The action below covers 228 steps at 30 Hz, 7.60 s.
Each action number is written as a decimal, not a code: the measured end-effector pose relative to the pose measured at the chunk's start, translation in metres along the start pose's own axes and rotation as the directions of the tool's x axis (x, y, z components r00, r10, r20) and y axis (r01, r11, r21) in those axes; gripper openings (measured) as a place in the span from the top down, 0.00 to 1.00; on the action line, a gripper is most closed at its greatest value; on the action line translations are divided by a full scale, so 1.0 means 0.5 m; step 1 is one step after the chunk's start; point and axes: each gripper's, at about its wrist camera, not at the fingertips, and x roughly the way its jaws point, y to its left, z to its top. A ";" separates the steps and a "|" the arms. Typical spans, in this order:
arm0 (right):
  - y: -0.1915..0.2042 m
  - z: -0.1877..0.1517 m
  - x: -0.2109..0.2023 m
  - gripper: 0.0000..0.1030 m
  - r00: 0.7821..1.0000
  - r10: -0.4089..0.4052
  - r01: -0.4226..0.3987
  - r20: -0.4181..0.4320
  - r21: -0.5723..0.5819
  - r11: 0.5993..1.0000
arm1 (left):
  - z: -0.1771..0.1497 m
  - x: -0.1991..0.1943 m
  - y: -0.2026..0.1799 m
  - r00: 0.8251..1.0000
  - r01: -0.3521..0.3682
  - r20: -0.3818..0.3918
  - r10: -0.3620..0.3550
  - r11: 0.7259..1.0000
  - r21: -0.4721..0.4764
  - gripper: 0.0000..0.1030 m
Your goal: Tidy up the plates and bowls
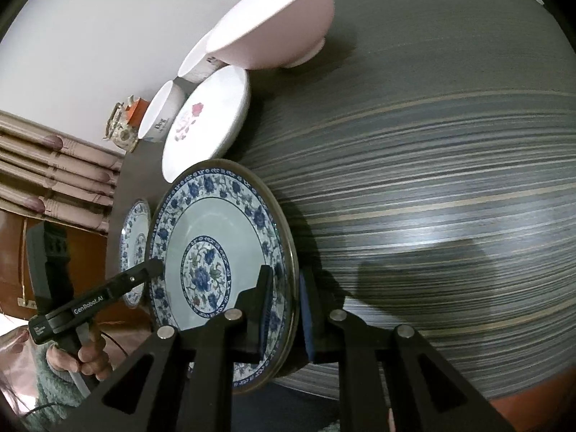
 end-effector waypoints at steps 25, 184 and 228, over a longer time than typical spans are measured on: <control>0.259 0.047 0.129 0.85 0.997 0.035 -0.044 -0.067 -0.124 0.991 | 0.026 -0.141 0.254 0.983 -0.093 0.142 0.117 0.982 -0.166 0.84; 0.059 0.275 0.178 0.94 0.984 0.006 -0.001 0.177 -0.028 1.000 | 0.289 0.112 0.115 0.996 0.050 0.080 -0.040 0.991 -0.125 0.89; 0.079 0.030 0.106 0.91 0.992 -0.122 0.121 -0.025 -0.039 0.992 | 0.162 0.096 0.073 0.995 -0.010 -0.100 0.008 1.000 -0.022 0.87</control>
